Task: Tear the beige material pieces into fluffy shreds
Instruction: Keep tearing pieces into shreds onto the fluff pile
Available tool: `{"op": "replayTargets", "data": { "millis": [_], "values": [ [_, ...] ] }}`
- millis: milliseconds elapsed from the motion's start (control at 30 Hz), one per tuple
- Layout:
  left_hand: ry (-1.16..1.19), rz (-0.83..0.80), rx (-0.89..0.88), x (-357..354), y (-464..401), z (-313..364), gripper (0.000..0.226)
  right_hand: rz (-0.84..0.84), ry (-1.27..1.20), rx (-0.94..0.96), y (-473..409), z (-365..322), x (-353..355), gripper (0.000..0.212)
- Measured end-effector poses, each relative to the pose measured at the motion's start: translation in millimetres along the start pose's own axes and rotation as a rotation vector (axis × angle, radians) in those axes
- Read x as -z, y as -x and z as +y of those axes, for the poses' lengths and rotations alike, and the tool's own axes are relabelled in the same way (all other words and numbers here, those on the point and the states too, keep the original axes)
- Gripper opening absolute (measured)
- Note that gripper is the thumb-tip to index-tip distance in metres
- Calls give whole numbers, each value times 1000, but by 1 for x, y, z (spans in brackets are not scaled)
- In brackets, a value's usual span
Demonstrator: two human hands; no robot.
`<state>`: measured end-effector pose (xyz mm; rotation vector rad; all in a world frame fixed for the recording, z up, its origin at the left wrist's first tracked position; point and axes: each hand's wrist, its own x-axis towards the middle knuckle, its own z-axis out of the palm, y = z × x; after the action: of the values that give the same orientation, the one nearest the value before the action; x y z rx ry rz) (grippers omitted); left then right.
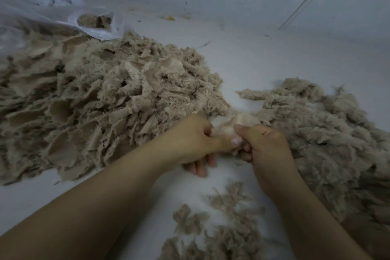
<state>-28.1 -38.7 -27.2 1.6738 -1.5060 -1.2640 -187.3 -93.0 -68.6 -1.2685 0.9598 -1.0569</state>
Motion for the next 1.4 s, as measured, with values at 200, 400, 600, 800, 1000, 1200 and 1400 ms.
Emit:
{"op": "replayTargets", "data": {
  "millis": [200, 400, 600, 800, 1000, 1200, 1400],
  "values": [
    [370, 364, -106, -10, -9, -4, 37, -59, 65, 23, 1, 1, -3, 54],
    [414, 320, -157, -17, -9, -2, 31, -168, 127, 94, 5, 2, -3, 39],
    [503, 448, -216, -14, -15, -8, 28, -150, 74, 35, 4, 1, -3, 44],
    [457, 309, -266, -8, -12, -7, 13, -176, 17, 89, 5, -1, -5, 28],
    [347, 283, -262, -6, -13, -7, 17, -146, 33, 119, 8, -4, -4, 28],
    [354, 219, -263, -2, -12, -5, 23, -49, -30, 53, 6, -3, -2, 34],
    [315, 203, -276, 11, -11, -4, 21, -1, -140, 18, 2, -3, 2, 27]
  ]
}}
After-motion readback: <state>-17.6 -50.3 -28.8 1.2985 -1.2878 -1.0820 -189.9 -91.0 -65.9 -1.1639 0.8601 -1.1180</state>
